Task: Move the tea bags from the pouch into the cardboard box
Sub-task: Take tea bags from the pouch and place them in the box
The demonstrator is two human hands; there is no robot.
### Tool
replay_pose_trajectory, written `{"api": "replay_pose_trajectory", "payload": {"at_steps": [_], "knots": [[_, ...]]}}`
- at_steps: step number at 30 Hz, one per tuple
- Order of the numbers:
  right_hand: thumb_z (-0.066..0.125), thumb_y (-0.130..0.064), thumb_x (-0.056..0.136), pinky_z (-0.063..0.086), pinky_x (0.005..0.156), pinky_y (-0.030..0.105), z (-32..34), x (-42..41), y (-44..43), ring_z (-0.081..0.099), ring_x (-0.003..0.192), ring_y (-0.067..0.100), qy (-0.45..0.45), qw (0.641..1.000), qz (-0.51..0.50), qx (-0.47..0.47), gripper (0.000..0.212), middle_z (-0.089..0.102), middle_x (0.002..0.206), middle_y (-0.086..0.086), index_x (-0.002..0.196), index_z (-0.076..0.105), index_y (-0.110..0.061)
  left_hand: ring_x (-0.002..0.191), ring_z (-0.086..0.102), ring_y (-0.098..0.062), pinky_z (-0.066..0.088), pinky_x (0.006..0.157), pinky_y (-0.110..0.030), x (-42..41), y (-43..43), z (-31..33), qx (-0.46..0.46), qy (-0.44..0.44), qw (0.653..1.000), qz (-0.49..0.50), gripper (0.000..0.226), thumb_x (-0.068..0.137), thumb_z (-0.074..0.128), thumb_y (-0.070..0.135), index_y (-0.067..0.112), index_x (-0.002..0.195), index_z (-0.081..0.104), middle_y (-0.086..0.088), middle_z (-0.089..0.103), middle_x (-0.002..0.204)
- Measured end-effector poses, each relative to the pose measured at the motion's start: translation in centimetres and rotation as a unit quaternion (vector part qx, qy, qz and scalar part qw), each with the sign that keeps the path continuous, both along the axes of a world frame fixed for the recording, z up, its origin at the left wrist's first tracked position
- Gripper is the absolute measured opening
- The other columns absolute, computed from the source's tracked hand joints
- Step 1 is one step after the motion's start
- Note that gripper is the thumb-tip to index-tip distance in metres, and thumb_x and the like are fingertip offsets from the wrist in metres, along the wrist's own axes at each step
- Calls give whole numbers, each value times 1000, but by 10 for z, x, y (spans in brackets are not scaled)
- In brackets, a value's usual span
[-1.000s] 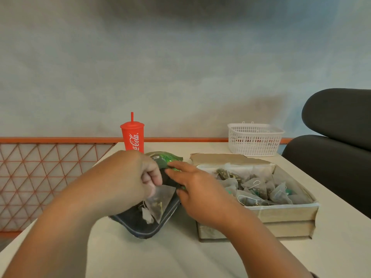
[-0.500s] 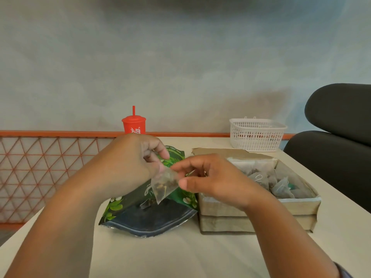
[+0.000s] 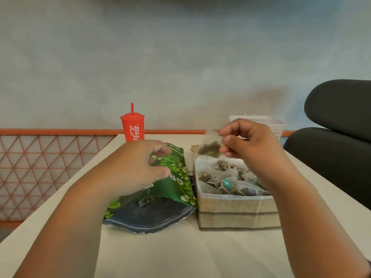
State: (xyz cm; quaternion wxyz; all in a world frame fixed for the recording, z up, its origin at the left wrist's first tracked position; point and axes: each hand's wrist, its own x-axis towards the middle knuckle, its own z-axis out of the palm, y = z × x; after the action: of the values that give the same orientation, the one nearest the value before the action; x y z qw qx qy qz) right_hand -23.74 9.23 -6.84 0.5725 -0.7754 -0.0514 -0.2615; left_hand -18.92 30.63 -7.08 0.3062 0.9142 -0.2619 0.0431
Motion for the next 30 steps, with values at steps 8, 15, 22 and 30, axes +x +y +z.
{"api": "replay_pose_trajectory", "payload": {"at_steps": [8,15,22,30], "knots": [[50,-2,91,54,62,18,-20,19,-12,65,66,4,20,991,-126,-37,34,65,69,-11,68,61,-25,127,37,-23,39,101,-33,22,-4,-33,271,83,957,58,100,69,79,26,31,146,16,1,27,144],[46,-4,93,45,79,17,-53,37,-6,58,94,7,165,939,-93,-288,34,59,121,-4,117,61,-22,127,37,-24,41,100,-30,25,-3,-38,281,73,955,58,89,77,67,11,32,146,15,1,25,144],[42,2,91,35,94,20,-41,33,-9,47,123,16,188,915,-84,-346,44,49,138,-1,129,54,-18,123,41,-21,41,98,-28,23,0,-33,197,12,979,52,71,81,57,1,33,140,33,3,38,139],[54,-13,90,36,83,10,-28,22,10,51,104,-3,79,962,-10,-262,24,59,117,-13,102,67,-28,86,47,-10,37,72,-20,17,-6,-13,-10,-180,979,99,45,86,56,2,28,122,57,6,56,107]]}}
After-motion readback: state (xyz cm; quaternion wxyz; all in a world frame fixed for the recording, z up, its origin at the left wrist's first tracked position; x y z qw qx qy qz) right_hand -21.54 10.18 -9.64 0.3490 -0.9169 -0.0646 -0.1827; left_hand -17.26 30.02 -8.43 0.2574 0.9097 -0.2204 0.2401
